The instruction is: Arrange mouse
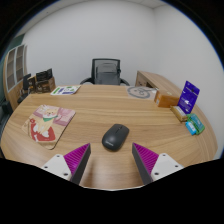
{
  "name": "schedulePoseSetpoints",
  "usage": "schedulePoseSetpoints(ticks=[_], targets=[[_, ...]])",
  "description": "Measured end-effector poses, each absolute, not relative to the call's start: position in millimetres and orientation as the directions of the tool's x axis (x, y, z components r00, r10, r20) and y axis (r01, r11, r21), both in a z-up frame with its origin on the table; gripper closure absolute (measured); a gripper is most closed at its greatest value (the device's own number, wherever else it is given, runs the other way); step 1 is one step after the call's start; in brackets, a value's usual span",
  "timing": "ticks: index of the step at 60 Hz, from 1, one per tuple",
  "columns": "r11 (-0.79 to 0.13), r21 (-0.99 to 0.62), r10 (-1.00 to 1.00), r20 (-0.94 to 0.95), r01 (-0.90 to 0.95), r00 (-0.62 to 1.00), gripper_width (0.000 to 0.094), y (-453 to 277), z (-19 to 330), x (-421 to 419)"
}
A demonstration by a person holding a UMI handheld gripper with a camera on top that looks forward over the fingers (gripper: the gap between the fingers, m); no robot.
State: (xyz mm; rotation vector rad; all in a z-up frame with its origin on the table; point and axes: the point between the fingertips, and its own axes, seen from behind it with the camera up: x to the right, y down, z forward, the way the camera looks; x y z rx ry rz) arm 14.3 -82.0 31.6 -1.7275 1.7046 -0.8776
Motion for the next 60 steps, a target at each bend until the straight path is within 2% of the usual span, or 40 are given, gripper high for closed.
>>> schedulePoseSetpoints(ticks=[16,33,45,50,56,58,60], targets=[[-0.043,-0.739,-0.997,0.076,-0.672,-0.019,0.0069,-85.6,-15.2,62.0],[-0.041,-0.753,-0.998,0.061,-0.657,-0.008,0.0063,-74.2,-15.5,97.5],[-0.049,-0.758,-0.998,0.054,-0.650,0.012,0.0098,-67.2,-16.2,108.9],[-0.054,-0.758,-0.998,0.049,-0.650,0.025,0.0143,-64.5,-16.6,112.9],[-0.056,-0.756,-0.998,0.045,-0.652,0.033,0.0263,-64.4,-16.8,115.1],[-0.058,-0.757,-0.998,0.050,-0.651,0.030,0.0313,-65.5,-16.9,115.7],[-0.059,-0.758,-0.998,0.058,-0.649,0.024,0.0418,-67.8,-17.1,116.3]])
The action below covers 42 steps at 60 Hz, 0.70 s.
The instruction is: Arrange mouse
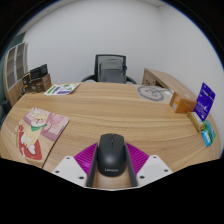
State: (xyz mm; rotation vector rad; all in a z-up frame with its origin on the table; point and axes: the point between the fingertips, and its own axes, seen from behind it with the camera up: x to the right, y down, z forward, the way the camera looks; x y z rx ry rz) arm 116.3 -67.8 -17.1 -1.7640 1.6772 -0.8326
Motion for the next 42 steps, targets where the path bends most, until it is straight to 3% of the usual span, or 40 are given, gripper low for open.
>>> schedulePoseSetpoints(ticks=[21,32,42], targets=[[-0.027,-0.745,-0.999,0.046,-0.666,-0.012,0.0632,-68.9,-6.5,113.7],[-0.036,-0.801,-0.998,0.055,-0.598,-0.013,0.0634,-53.8,82.3,121.5],[-0.074,-0.847,-0.995,0.030,-0.527,0.093,0.0635,16.9,161.4,135.9]])
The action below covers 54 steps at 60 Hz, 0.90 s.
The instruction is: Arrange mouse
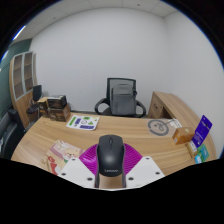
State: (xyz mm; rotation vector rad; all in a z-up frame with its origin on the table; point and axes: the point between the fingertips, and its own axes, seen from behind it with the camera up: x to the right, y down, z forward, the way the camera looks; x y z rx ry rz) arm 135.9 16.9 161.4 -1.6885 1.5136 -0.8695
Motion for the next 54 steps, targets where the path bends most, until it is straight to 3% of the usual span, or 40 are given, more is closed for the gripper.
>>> schedulePoseSetpoints(ticks=[6,12,19,28,38,50,52,54], targets=[[-0.079,-0.856,-0.988,-0.001,-0.511,0.155,0.0634,71.8,176.9,142.8],[-0.098,-0.844,-0.977,-0.019,-0.528,0.213,0.0636,125.2,161.6,148.6],[-0.113,-0.811,-0.963,-0.054,-0.575,0.266,0.0635,184.0,111.9,146.2],[-0.219,-0.751,-0.944,0.000,-0.623,0.331,0.0635,223.4,28.3,135.9],[-0.205,-0.708,-0.956,-0.004,-0.676,0.293,0.0623,218.8,-9.3,123.6],[-0.222,-0.709,-0.953,0.015,-0.669,0.301,0.0419,219.3,-16.3,119.7],[-0.192,-0.720,-0.960,-0.003,-0.666,0.279,0.0309,218.4,-12.3,122.0],[-0.176,-0.725,-0.964,-0.012,-0.665,0.267,0.0092,216.9,-10.2,121.1]])
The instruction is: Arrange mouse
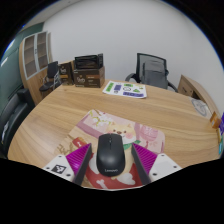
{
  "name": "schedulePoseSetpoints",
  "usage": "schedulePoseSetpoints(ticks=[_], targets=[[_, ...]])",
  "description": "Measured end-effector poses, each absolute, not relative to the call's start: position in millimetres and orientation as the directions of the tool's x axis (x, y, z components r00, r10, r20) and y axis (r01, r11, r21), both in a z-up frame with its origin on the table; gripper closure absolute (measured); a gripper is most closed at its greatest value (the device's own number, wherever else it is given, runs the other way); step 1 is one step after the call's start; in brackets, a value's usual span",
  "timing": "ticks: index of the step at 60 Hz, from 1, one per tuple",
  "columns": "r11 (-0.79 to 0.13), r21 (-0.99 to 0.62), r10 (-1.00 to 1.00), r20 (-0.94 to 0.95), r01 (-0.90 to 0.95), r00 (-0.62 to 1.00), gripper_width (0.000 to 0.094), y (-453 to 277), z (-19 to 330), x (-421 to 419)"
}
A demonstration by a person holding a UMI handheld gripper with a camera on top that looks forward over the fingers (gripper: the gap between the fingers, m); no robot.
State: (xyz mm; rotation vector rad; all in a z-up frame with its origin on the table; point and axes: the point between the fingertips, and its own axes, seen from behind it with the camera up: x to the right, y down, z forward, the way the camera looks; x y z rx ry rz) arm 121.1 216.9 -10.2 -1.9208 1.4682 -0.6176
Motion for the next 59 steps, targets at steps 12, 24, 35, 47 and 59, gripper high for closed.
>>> schedulePoseSetpoints(ticks=[12,24,35,47,59], targets=[[-0.166,-0.744,-0.970,0.006,-0.647,0.242,0.0072,182.7,56.9,86.6],[-0.121,-0.759,-0.986,0.015,-0.640,0.167,0.0071,109.3,150.0,2.7],[-0.103,-0.768,-0.993,0.044,-0.633,0.108,0.0071,37.5,186.9,-79.8],[-0.075,-0.761,-0.997,0.047,-0.645,0.060,0.0068,-13.9,186.8,-152.2],[-0.074,-0.758,-0.997,0.064,-0.648,0.039,0.0068,-43.5,184.0,-193.3]])
